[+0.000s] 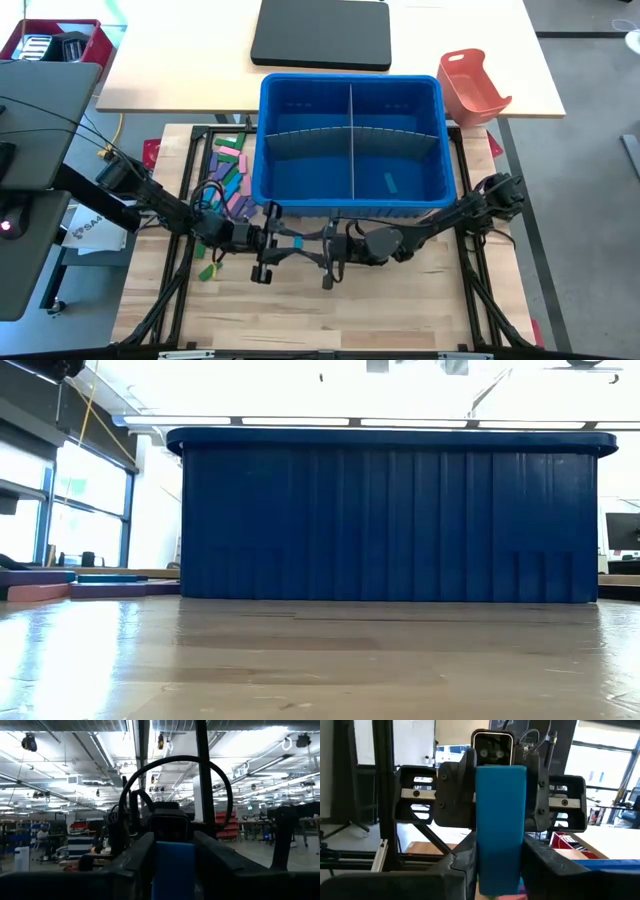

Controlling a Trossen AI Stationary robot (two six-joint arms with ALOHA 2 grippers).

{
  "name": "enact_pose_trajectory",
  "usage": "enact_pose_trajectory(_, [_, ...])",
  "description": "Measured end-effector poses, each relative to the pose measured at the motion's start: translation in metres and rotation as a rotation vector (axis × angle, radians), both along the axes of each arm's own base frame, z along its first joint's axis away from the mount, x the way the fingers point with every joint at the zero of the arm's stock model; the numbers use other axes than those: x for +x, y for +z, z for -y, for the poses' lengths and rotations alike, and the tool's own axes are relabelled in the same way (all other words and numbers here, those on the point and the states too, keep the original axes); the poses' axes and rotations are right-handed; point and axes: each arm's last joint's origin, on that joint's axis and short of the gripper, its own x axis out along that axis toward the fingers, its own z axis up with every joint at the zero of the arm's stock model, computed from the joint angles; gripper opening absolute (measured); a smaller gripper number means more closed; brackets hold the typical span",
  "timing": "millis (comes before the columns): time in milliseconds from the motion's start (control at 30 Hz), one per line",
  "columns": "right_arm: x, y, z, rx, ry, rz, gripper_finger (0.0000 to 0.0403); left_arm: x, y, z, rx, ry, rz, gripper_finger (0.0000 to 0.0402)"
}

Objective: Sort blocks
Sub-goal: Put the blue block into the bottom right of the blue bin

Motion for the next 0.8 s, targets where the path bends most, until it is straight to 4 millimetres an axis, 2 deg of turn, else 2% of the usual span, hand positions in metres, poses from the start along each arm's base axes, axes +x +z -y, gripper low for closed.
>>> enact_pose_trajectory(167, [-0.016,0.009,-0.006,-0.039,-0.144,-0.076,0.0102,-0.001,0.000,-0.003,0.001,0.068,-0.098,0.0194])
enact_pose_trajectory(267, [-0.037,0.029,-0.007,-0.041,-0.249,-0.111,0.0102,-0.006,-0.002,-0.006,0.047,0.155,-0.236,0.0217])
enact_pose_trajectory(367, [-0.062,0.054,0.003,0.019,-0.326,-0.128,0.0102,-0.013,-0.001,-0.010,0.053,0.191,-0.331,0.0224])
enact_pose_trajectory(500, [-0.101,0.090,0.040,0.187,-0.421,-0.115,0.0102,-0.018,-0.002,-0.012,0.023,0.178,-0.400,0.0225])
enact_pose_trajectory(567, [-0.119,0.100,0.064,0.300,-0.460,-0.121,0.0102,-0.019,-0.002,-0.013,0.009,0.174,-0.411,0.0226])
enact_pose_trajectory(700, [-0.149,0.103,0.116,0.549,-0.563,-0.165,0.0102,-0.018,-0.004,-0.013,0.015,0.176,-0.423,0.0226])
enact_pose_trajectory(800, [-0.159,0.095,0.148,0.694,-0.620,-0.251,0.0102,-0.018,-0.004,-0.013,0.017,0.180,-0.427,0.0226])
